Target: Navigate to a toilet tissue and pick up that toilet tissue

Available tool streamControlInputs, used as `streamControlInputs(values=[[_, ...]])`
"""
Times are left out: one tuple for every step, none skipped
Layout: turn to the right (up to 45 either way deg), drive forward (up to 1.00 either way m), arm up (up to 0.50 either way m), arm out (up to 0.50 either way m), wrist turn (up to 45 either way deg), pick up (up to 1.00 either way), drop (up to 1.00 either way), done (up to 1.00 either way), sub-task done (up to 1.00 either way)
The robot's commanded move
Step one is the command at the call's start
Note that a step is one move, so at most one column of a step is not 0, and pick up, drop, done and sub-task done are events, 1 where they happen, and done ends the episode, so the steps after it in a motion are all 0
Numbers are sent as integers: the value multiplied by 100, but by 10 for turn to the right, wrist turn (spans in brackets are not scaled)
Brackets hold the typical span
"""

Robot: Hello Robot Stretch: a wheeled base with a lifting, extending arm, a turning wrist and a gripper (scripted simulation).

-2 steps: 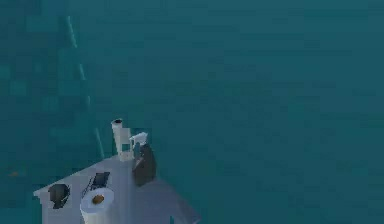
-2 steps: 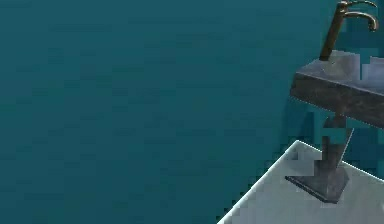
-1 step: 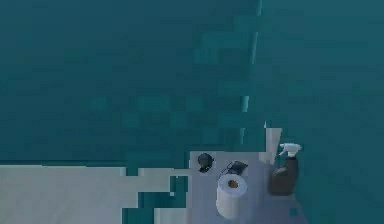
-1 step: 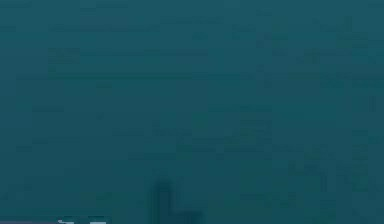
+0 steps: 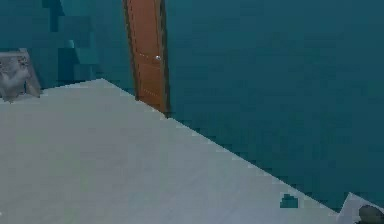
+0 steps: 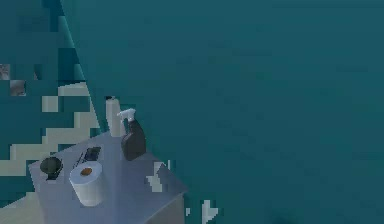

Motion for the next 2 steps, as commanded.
streamControlInputs(values=[[-240,0,0,0,0,0,0,0,0],[0,0,50,0,0,0,0,0,0]])
